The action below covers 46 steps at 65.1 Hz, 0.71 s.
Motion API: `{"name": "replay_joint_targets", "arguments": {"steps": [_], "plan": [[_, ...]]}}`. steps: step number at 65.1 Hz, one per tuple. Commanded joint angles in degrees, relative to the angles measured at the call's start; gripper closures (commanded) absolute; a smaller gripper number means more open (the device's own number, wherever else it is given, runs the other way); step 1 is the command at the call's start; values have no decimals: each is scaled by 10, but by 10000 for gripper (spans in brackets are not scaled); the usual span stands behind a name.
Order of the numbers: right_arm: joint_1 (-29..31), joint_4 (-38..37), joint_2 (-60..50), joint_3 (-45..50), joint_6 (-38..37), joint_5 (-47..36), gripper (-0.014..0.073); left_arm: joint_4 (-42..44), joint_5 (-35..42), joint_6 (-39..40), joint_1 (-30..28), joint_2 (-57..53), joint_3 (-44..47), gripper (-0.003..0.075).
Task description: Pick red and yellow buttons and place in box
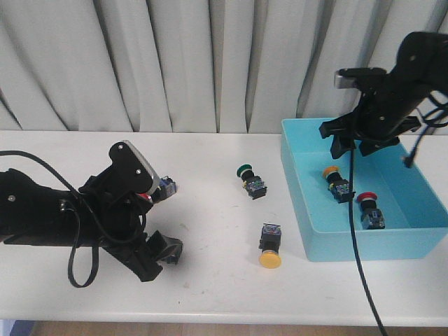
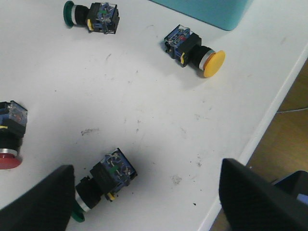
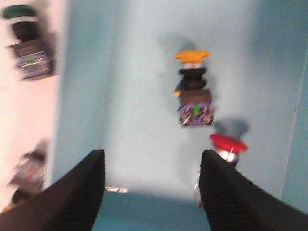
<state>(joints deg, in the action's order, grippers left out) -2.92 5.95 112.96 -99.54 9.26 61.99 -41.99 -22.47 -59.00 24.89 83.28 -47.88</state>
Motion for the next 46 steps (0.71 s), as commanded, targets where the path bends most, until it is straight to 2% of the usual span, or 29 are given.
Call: {"name": "replay_joint_targets", "arguments": {"steps": [1,13,30,46], "plan": [[-11,16,-101,56,12,-32,158,-13,22,5,2,-17,-15,134],[-21,2,-261,227,9,-97,158,-13,21,5,2,-17,-15,134],[-21,-7,-473,419,-18,-107,160,-13,20,5,2,-6,-14,134],[-21,-103,-598,542,-77,-86,188,-13,17,5,2,9,-13,134]]}}
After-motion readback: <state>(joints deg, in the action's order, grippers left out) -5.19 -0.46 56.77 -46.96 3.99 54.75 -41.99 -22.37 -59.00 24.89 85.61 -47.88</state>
